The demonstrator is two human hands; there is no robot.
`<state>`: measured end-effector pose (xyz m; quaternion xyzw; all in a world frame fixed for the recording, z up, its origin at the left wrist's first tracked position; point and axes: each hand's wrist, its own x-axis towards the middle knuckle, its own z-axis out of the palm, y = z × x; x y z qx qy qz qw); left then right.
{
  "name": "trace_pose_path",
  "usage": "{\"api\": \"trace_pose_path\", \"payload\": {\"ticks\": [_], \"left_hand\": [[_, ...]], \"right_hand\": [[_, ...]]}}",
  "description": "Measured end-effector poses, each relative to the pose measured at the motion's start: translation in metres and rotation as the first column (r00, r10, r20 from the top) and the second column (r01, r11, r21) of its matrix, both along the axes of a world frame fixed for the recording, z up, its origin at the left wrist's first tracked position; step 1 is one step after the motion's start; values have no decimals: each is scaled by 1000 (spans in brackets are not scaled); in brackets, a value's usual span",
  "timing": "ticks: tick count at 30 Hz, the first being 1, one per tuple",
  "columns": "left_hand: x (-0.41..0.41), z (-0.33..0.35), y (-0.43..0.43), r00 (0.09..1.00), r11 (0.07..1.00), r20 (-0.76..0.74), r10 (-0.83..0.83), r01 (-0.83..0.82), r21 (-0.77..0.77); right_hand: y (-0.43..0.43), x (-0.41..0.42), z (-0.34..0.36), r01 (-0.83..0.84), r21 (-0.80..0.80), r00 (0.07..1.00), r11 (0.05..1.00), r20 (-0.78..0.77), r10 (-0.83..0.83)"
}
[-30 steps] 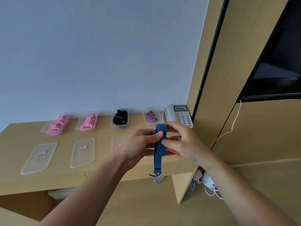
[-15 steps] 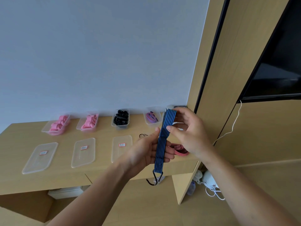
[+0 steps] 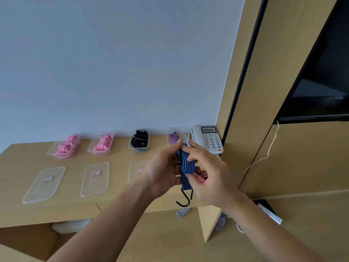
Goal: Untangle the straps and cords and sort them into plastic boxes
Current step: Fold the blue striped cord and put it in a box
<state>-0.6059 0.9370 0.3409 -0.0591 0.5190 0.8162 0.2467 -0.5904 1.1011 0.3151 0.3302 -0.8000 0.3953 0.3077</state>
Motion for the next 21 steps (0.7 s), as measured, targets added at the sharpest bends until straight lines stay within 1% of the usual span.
{"api": "trace_pose_path", "payload": {"ticks": [3, 5, 9, 11, 12, 13, 14, 15, 16, 18, 19, 21], "left_hand": [[-5, 8, -3, 1000, 998, 1, 19, -19, 63], [-7, 14, -5, 999, 998, -33, 6, -4, 68], [-11, 24, -7, 991, 1000, -134, 3, 1, 31], [-15, 32, -9, 985, 998, -169, 41, -33, 46], [-17, 37, -10, 980, 997, -188, 69, -60, 54], [-19, 44, -10, 972, 994, -212, 100, -90, 58], [-21, 52, -11, 963, 991, -238, 130, -119, 63], [-23, 59, -12, 952, 987, -262, 156, -143, 69], [-24, 68, -13, 942, 984, -284, 176, -160, 80], [-26, 84, -15, 924, 977, -321, 207, -181, 110], [-26, 91, -16, 916, 974, -336, 221, -188, 128], [-25, 105, -19, 900, 964, -355, 252, -200, 177]], "right_hand": [[2, 1, 3, -15, 28, 1000, 1000, -23, 16], [2, 3, 6, -17, 12, 999, 1000, -31, 18], [2, 2, 15, 2, -46, 1000, 999, -20, -3], [-3, 2, 20, 51, -123, 999, 991, 23, -49], [-5, 2, 24, 83, -171, 993, 982, 94, -68], [-8, 2, 31, 106, -208, 975, 972, 215, -61], [-9, 0, 38, 111, -223, 931, 968, 365, -23], [-10, -3, 46, 106, -219, 864, 970, 503, 18], [-10, -6, 52, 110, -216, 802, 970, 596, 42], [-10, -10, 64, 134, -279, 707, 951, 699, 105], [-11, -12, 71, 132, -348, 674, 928, 718, 173], [-12, -14, 86, 114, -471, 639, 875, 709, 298]]}}
